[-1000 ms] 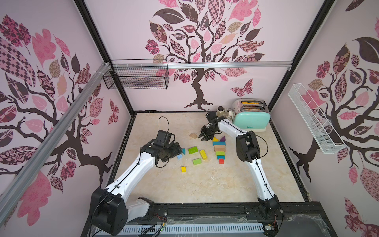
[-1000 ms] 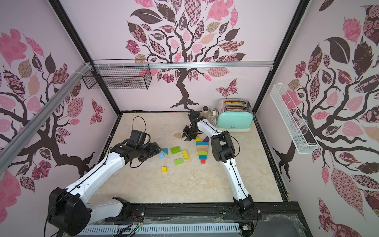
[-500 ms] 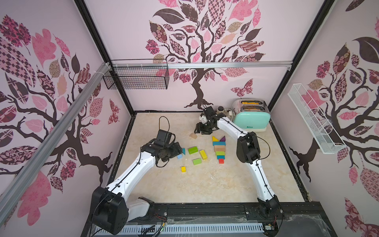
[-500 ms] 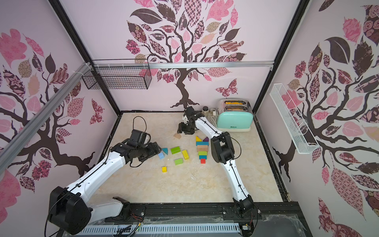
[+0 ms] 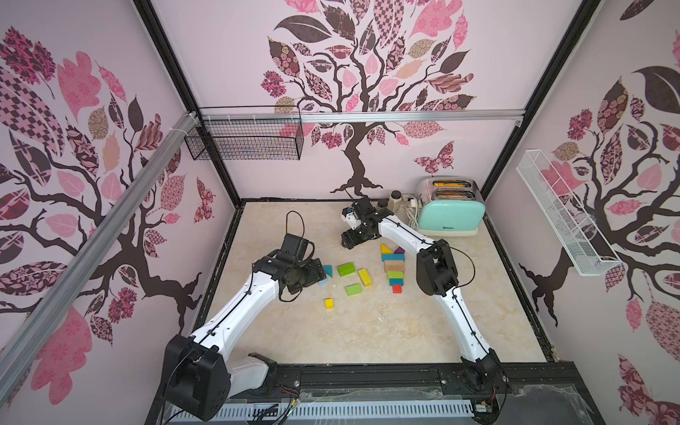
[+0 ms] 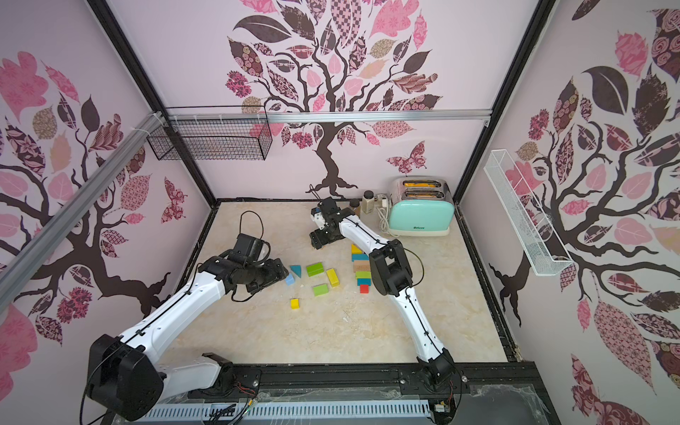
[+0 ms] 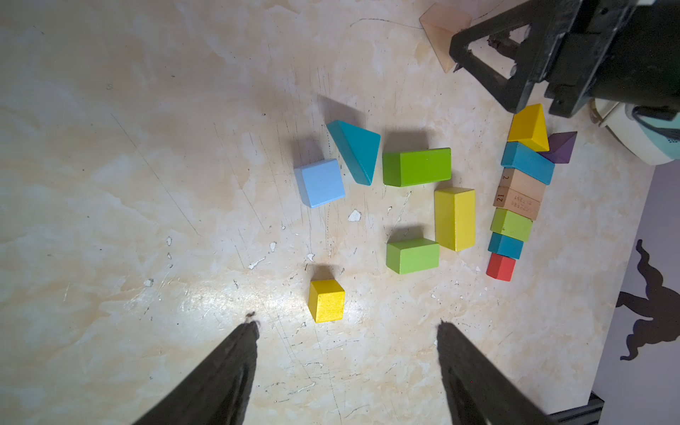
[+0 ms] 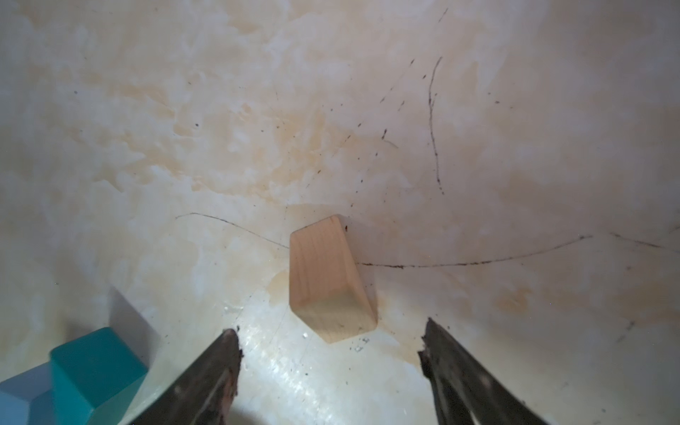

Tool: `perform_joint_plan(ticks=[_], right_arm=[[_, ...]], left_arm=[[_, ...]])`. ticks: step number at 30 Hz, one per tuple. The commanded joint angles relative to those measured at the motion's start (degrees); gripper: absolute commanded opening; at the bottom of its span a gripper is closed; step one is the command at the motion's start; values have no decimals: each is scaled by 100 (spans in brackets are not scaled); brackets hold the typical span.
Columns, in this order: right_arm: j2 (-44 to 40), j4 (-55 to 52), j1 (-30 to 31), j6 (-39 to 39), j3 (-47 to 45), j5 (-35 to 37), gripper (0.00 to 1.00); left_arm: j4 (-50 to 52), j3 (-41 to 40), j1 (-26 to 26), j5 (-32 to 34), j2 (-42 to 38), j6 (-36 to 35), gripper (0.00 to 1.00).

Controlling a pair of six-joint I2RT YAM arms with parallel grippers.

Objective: Assemble a carrot with building blocks
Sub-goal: Adjust the building block at the center of the board.

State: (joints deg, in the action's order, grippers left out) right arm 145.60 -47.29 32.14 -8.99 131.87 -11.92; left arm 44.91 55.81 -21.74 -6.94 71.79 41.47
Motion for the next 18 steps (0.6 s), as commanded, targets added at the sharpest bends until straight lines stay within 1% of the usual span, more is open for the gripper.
perform_joint_plan(ticks=[1,4,8,18], right_arm=[[176,-23,20,-313,261,214,79],[259,-30,21,-298,329,207,74],[310,15,25,-210,355,75,65],[377,88,60,-112,457,-166,47]], left_arm=[[67,148,27,17,18,-137,81],[77,180,46,11,80,-166,81],[79,175,64,4,133,-190,81],[33,143,117,-36,214,-244,81]])
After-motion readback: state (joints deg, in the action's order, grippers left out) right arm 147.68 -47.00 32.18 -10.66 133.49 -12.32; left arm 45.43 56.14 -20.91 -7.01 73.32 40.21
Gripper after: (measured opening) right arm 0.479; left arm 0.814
